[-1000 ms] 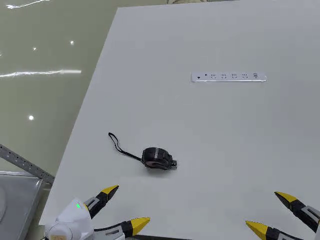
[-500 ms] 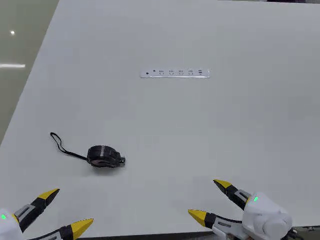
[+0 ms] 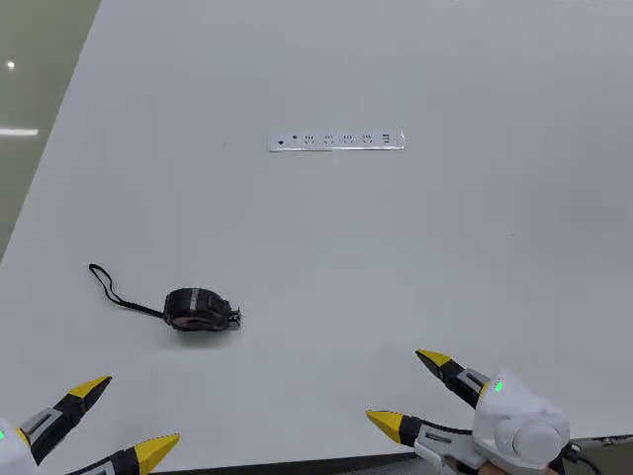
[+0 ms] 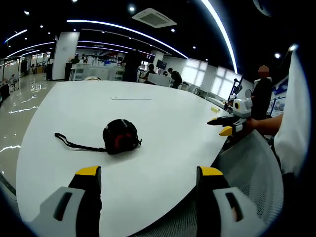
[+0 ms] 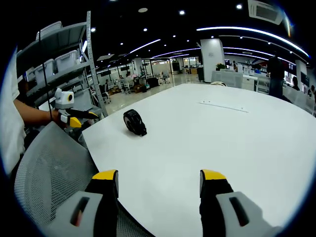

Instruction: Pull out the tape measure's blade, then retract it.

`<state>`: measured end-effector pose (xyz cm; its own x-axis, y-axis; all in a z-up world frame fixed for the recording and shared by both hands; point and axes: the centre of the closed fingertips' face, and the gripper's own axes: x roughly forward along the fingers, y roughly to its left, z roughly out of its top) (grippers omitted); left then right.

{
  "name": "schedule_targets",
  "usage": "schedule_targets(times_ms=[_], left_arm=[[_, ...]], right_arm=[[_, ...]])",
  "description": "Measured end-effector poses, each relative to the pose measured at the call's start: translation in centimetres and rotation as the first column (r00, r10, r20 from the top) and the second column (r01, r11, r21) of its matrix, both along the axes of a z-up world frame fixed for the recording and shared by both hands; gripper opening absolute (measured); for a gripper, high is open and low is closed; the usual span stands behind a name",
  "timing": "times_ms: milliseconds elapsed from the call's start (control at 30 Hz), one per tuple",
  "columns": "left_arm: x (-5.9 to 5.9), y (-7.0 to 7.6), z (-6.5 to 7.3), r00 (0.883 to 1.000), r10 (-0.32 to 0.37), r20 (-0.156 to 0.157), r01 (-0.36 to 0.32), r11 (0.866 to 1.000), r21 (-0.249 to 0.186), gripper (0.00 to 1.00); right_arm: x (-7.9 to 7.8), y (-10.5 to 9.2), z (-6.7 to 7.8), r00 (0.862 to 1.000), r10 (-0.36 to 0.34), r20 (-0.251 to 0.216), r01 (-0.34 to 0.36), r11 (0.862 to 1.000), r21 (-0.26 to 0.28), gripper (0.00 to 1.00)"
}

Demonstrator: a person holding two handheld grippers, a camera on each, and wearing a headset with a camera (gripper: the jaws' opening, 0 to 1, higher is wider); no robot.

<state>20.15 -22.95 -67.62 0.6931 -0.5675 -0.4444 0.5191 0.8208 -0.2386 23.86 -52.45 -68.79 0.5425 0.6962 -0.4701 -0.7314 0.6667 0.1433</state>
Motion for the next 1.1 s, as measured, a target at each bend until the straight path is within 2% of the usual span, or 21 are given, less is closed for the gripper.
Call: schedule_targets(times_ms=[233,400,600,967,1100], left_arm=[[0.2,-0.2,0.0,1.0,-0.019,-0.004,0.019,1.0,0.009,0.77],[0.5,0.1,-0.1,0.999,-0.038,0.0,0.038,0.999,0.016,0.77],[1.0,0.3,-0.7,0.997,-0.071,-0.007,0.071,0.997,0.044,0.78],[2.2,0.3,-1.1,0.993,-0.119,-0.018,0.12,0.991,0.061,0.79],[2.6,0.2,-1.1,0.99,-0.137,-0.018,0.138,0.988,0.07,0.8]], right_arm=[[0.0,0.6,0.3,1.0,0.019,0.013,-0.02,0.999,0.033,0.66],[0.2,1.0,0.4,0.999,0.049,0.022,-0.05,0.998,0.035,0.65],[0.5,1.5,-0.1,0.996,0.085,0.004,-0.085,0.995,0.041,0.63],[1.4,2.2,-0.2,0.993,0.113,0.018,-0.114,0.991,0.068,0.62],[1.6,2.6,0.0,0.991,0.132,0.033,-0.134,0.986,0.094,0.62]])
